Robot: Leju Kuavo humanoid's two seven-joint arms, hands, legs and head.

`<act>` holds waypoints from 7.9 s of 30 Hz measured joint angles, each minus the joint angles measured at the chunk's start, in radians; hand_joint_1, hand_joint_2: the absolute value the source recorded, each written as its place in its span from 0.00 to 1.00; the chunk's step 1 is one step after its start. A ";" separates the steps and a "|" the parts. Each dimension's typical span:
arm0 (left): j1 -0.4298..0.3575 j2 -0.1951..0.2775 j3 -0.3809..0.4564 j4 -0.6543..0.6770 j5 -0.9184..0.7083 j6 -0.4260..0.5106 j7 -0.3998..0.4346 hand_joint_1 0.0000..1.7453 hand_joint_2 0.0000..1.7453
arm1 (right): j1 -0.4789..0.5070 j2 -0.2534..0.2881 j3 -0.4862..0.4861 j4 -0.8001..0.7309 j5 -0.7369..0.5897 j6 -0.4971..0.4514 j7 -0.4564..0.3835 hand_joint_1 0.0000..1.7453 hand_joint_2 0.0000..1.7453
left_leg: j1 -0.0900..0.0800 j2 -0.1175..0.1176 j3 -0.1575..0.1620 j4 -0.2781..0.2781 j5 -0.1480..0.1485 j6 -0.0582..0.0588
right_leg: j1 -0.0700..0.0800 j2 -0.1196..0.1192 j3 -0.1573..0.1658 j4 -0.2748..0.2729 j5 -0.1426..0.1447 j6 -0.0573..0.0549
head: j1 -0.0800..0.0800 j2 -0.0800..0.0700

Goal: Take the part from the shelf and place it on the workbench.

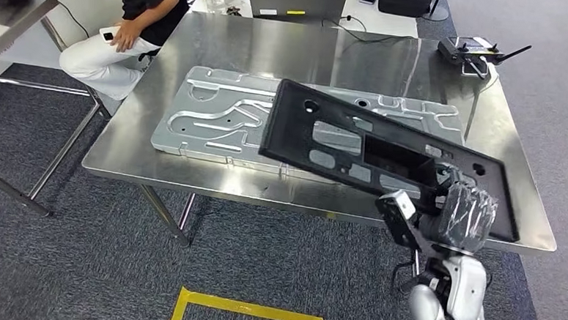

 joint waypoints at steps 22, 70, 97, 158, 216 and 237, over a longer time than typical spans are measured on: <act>0.009 0.024 -0.023 0.001 -0.005 -0.006 -0.004 0.00 0.00 | -0.147 -0.199 -0.146 0.326 0.100 0.117 0.041 1.00 1.00 | -0.002 -0.002 0.060 -0.043 -0.008 0.050 | -0.010 -0.006 -0.123 0.232 -0.084 0.046 | 0.001 0.000; -0.006 0.039 -0.077 0.003 -0.001 -0.007 0.007 0.00 0.00 | -0.401 0.068 0.147 0.803 0.184 0.203 -0.064 0.00 0.00 | 0.004 0.011 -0.025 0.068 -0.006 0.000 | 0.010 0.001 -0.009 0.001 0.023 -0.016 | -0.001 0.000; -0.004 0.032 -0.073 0.005 0.022 -0.011 0.018 0.00 0.00 | -0.318 0.068 0.250 0.328 0.257 0.135 0.008 0.00 0.25 | 0.004 0.010 -0.110 0.231 -0.099 -0.019 | 0.001 -0.004 -0.021 0.010 0.015 -0.019 | -0.002 0.000; 0.003 0.003 -0.014 0.007 0.091 -0.010 0.016 0.00 0.00 | 0.034 0.069 0.410 -0.138 0.276 -0.122 0.007 0.00 1.00 | 0.002 0.010 -0.089 0.220 -0.120 -0.020 | 0.006 -0.018 0.004 -0.026 0.025 -0.028 | -0.002 0.000; 0.020 -0.027 0.094 0.007 0.109 0.030 -0.002 0.00 0.00 | 0.244 0.328 -1.047 1.282 -0.509 0.107 -0.287 0.00 0.00 | -0.003 -0.025 0.019 0.050 -0.077 0.002 | 0.000 -0.005 0.068 -0.032 -0.031 -0.010 | -0.004 0.000; 0.023 -0.029 0.101 0.007 0.108 0.030 -0.002 0.00 0.00 | 0.209 0.329 -1.107 1.374 -0.519 0.159 -0.146 0.00 0.00 | -0.003 -0.051 0.053 -0.048 -0.003 0.047 | 0.004 0.000 -0.021 0.191 -0.122 0.026 | -0.004 0.000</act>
